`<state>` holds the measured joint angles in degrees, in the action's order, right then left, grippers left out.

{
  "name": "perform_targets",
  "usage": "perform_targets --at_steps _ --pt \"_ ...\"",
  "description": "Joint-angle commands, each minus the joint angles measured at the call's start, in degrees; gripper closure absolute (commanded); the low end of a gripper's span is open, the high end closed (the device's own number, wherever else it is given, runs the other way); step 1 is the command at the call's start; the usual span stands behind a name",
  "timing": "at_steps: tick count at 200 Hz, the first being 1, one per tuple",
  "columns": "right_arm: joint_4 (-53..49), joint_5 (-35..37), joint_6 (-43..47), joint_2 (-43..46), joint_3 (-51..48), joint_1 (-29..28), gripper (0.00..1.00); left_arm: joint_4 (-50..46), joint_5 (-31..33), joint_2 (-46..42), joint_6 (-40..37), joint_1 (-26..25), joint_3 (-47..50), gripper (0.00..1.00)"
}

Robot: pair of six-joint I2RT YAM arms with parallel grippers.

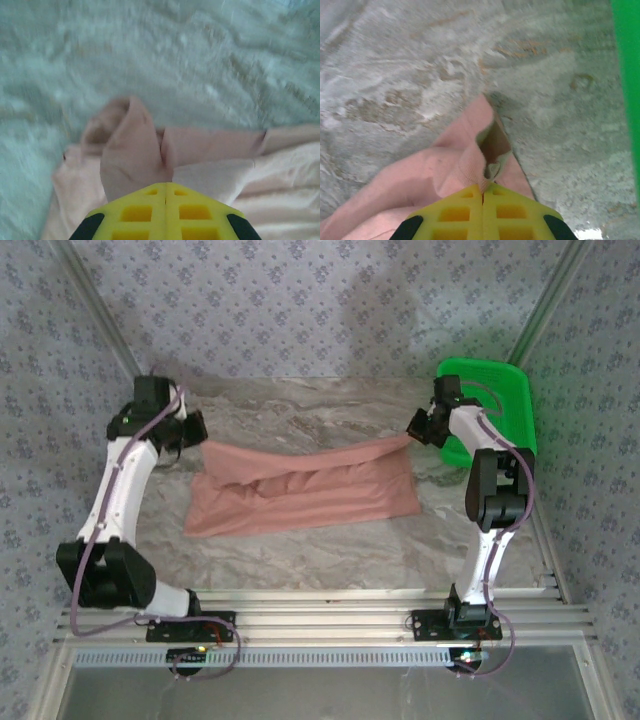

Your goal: Fold and stack the t-shirts

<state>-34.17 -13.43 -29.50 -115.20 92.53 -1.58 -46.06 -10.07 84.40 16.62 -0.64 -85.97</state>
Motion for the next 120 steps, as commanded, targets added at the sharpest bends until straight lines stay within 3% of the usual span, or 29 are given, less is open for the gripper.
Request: perform_targets --at_steps 1,70,120 --pt "0.0 -1.2 0.6 -1.2 4.7 -0.5 1.0 0.8 3.9 6.7 -6.1 0.2 -9.7 1.0" --pt "-1.2 -0.9 -2.0 -9.2 15.0 -0.1 1.0 2.3 7.7 24.0 -13.9 -1.3 -29.8 1.0" --pt "-0.9 0.7 -5.2 -11.3 15.9 0.2 1.0 1.9 3.7 34.5 -16.2 -4.6 -42.3 1.0"
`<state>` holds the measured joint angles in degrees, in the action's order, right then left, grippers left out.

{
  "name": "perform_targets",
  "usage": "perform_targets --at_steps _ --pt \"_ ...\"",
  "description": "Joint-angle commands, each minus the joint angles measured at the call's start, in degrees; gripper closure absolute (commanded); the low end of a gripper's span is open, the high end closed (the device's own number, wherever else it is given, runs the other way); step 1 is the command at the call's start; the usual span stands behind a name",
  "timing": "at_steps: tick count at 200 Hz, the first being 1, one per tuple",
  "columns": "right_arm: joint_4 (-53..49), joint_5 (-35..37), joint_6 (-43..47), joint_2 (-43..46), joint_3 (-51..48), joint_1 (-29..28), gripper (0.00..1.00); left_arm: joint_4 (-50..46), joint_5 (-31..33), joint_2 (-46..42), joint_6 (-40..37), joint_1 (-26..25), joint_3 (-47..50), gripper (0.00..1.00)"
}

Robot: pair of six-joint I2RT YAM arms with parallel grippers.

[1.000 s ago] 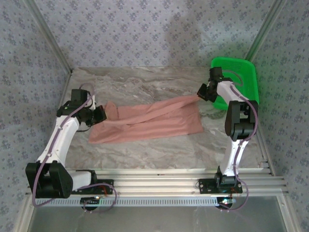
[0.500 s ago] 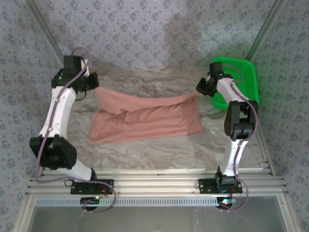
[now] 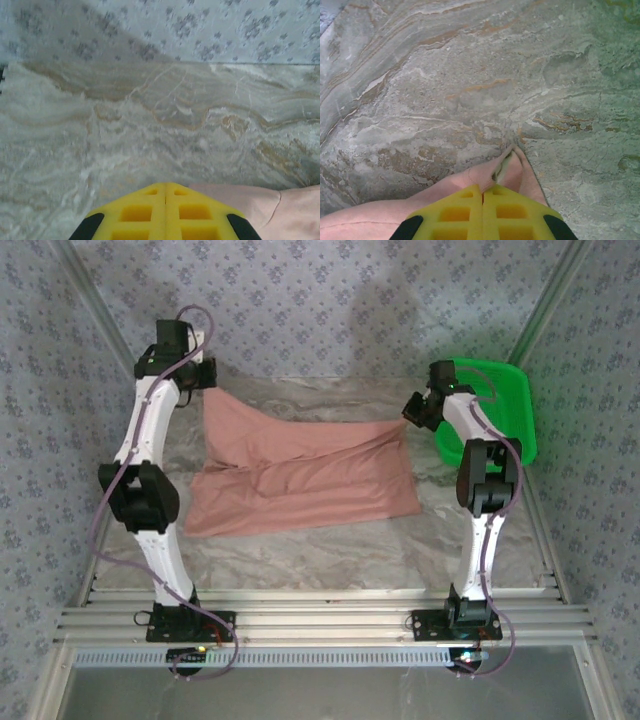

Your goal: Fold and stack the t-shirts

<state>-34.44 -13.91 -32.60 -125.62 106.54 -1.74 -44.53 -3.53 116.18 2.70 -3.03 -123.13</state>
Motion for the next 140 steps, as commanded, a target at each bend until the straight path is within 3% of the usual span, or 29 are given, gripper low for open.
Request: perform_targets --at_steps 1,38,71,109,122,140 --pt "-0.7 1.2 -2.1 -0.9 1.8 0.3 1.0 0.3 -3.1 2.8 -2.2 -2.3 -5.3 1.0" --pt "-0.4 3.0 -3.0 3.5 -6.3 1.0 1.0 -4.4 -6.9 1.2 -1.0 -10.6 -0.3 1.0" --pt "1.6 2.4 -4.4 6.0 -12.8 1.5 1.0 4.1 -10.9 -8.9 2.7 -18.3 23.1 1.0" --pt "1.8 2.1 -4.3 6.8 -14.5 1.5 1.0 13.9 -15.4 -20.4 12.8 -21.2 46.8 1.0" --pt "1.8 1.8 -4.4 6.6 -14.4 1.5 1.0 17.1 -19.0 -22.7 16.1 -21.6 52.6 0.72" --pt "1.7 1.5 -4.5 6.4 -13.8 1.5 1.0 18.5 -19.5 -26.6 19.6 -21.3 56.5 0.48"
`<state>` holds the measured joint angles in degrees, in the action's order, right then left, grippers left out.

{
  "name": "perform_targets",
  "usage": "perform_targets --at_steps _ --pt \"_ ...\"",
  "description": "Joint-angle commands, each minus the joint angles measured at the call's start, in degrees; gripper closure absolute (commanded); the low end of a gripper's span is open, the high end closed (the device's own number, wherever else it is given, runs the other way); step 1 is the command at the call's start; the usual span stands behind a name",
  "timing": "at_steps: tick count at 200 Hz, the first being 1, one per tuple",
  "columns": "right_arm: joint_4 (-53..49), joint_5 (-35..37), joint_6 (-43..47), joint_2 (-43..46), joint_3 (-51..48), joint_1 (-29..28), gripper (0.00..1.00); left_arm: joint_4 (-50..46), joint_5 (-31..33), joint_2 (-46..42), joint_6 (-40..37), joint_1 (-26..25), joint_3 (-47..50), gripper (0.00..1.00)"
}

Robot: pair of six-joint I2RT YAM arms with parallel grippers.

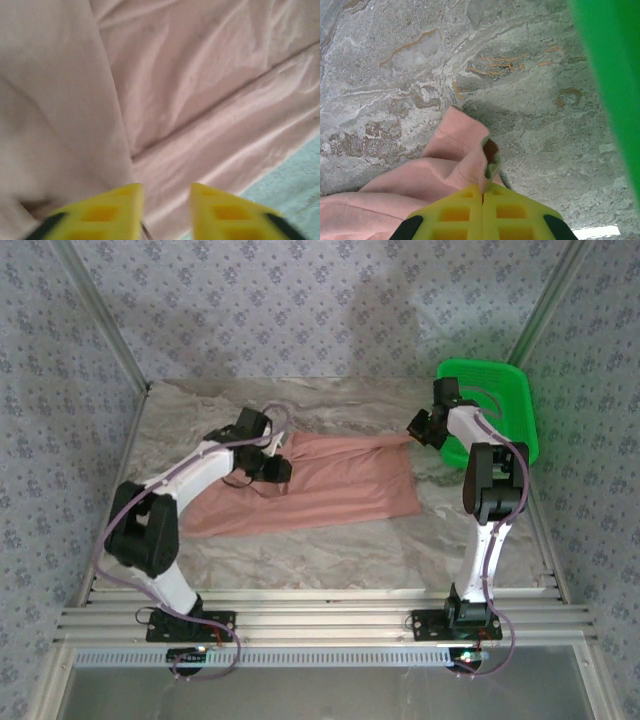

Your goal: Fold and stack the t-shirts

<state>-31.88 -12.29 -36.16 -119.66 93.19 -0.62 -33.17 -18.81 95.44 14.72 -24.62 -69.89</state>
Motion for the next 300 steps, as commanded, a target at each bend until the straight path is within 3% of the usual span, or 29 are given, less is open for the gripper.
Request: perform_targets --at_steps 1,12,33,54,92,131,165,216,300 --pt "-0.9 -0.1 -0.9 0.4 -0.5 0.4 1.0 7.2 -4.1 -6.2 7.8 0.4 3.3 0.47" --pt "-1.1 -0.1 -0.9 0.2 0.1 0.4 1.0 7.8 -3.6 -9.2 10.9 2.0 3.8 0.34" --pt "-1.8 -0.2 -0.7 -0.4 1.1 0.2 1.0 4.9 -1.9 -12.2 16.2 6.1 1.1 0.22" --pt "-2.1 -0.2 -0.4 -0.4 1.1 0.0 1.0 0.4 -1.3 -11.8 20.8 10.8 -0.2 0.2" --pt "-2.2 -0.2 -0.4 -0.4 0.7 -0.1 1.0 0.9 -3.6 -8.6 28.5 16.9 2.1 0.22" --pt "-2.3 -0.1 -0.4 -0.3 -0.2 -0.5 1.0 2.6 -4.9 -1.1 30.6 16.4 -3.0 0.31" --pt "-2.3 -0.1 1.5 -0.1 -0.8 -0.5 1.0 -4.9 0.9 7.4 28.2 12.8 -10.9 0.41" --pt "-2.3 -0.3 1.7 0.5 -1.5 -0.5 1.0 -7.2 5.2 17.9 28.9 7.4 -19.3 0.44" --pt "-2.3 -1.1 2.6 1.2 -1.5 -0.1 1.0 -6.3 15.6 23.5 33.1 5.9 -21.9 0.46"
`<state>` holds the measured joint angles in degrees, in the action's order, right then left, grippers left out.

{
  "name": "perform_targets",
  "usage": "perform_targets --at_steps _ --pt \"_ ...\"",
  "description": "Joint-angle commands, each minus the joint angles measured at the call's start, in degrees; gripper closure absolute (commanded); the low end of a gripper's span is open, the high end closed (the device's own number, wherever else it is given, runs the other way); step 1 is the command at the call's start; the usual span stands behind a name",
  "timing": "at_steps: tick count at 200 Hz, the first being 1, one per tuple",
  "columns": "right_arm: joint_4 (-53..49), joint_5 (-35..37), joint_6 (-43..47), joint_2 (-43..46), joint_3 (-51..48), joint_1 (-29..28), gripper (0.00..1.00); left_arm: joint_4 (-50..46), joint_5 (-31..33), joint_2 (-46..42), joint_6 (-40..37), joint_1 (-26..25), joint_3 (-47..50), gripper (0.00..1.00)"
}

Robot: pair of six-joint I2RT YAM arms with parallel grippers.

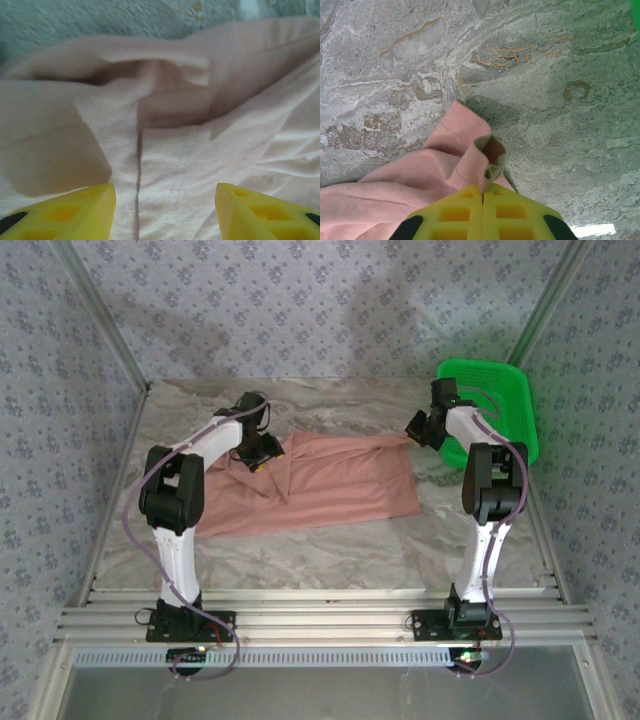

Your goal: Fold and stack the t-shirts

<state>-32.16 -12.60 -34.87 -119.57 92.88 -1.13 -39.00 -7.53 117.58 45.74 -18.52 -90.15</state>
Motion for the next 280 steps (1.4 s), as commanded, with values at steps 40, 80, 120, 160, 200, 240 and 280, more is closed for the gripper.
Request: perform_targets --at_steps 40,80,120,160,200,240,280 --pt "-2.0 -0.9 1.7 1.2 -1.6 0.7 1.0 -0.2 3.5 6.9 2.8 -0.9 -8.7 0.47" --pt "-2.0 -1.0 1.9 1.9 -2.2 0.9 1.0 -0.2 1.3 10.0 2.1 -2.4 -13.6 0.55" --pt "-3.2 -1.1 2.1 2.5 -2.9 1.5 1.0 -0.2 -2.4 10.6 -0.8 -4.0 -15.7 0.76" --pt "-3.2 -1.2 2.2 2.7 -3.4 1.9 1.0 2.3 -8.1 7.8 -7.7 -6.8 -15.1 0.84" --pt "-3.2 -1.5 2.1 2.8 -4.0 2.2 1.0 2.1 -14.5 4.7 -17.3 -11.7 -12.2 0.86" --pt "-3.1 -1.7 2.0 3.0 -4.6 2.2 1.0 7.7 -19.6 -4.1 -18.2 -13.4 -0.4 0.51" --pt "-3.4 -1.9 2.0 2.9 -4.3 2.3 1.0 6.0 -16.0 -14.2 -14.7 -12.4 5.8 0.29"
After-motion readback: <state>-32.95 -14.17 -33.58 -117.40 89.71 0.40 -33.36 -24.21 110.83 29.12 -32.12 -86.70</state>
